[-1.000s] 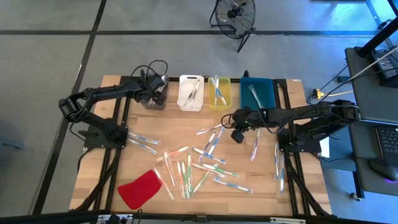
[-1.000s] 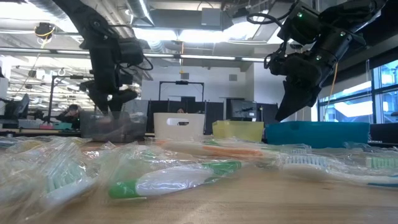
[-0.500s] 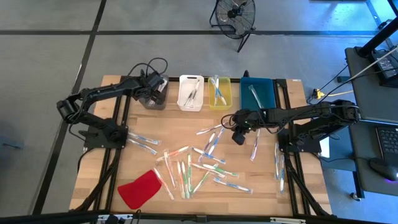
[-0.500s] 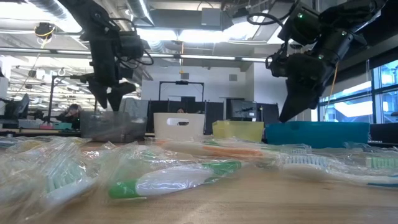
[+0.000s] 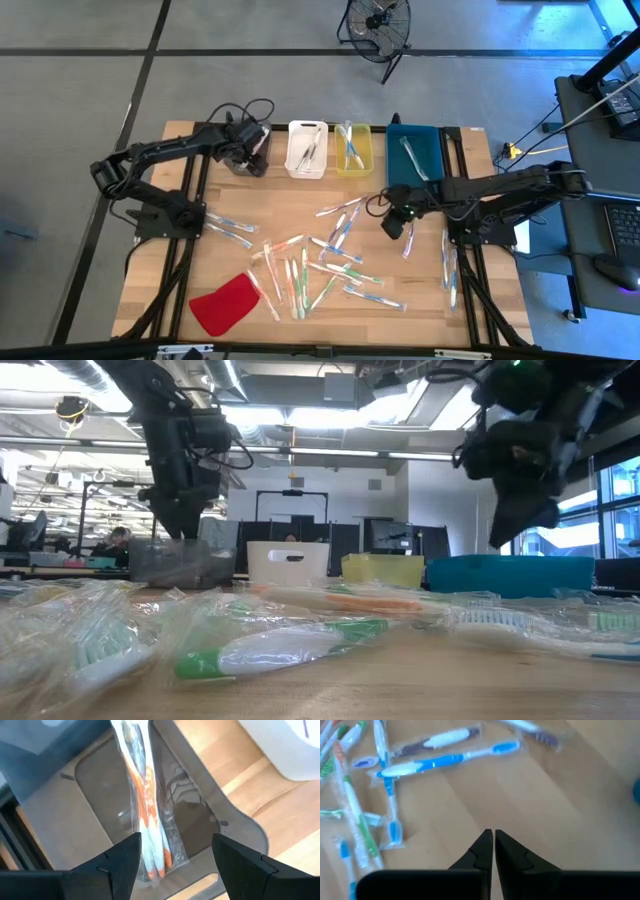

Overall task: Pick & Place Toothbrushes
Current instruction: Put the violet toothbrush into the white bin

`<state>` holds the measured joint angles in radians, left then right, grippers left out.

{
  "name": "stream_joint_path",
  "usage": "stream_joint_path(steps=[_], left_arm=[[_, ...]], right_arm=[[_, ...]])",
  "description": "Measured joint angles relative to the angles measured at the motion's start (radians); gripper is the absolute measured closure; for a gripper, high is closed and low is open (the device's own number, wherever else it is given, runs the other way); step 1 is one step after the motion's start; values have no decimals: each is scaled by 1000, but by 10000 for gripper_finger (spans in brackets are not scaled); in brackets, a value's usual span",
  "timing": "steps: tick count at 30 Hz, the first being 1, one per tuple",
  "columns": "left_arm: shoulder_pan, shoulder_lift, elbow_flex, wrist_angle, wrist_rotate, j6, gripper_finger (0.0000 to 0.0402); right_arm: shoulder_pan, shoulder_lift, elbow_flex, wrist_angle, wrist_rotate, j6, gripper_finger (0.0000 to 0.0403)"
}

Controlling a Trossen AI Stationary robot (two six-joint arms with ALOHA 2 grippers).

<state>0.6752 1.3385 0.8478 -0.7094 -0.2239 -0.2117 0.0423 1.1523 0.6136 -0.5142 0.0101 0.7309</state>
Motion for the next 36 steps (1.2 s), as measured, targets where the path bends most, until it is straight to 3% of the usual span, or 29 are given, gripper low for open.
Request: stream_joint_path(steps=[11,24,32,36], left_arm=[[-93,-151,0,6,-10,-2,162],[-307,-202,-5,8,-1,-73,162],[-437,-201,-7,10,6,-115,162],[-513,-194,-7,54,-45,-149,162]], right_arm=[[123,-55,0,-188,-4,301,396],[219,-55,0,-352,0,611,353],[239,-51,0,-355,54,678,312],[248,-24,0,-361,81,732,280]])
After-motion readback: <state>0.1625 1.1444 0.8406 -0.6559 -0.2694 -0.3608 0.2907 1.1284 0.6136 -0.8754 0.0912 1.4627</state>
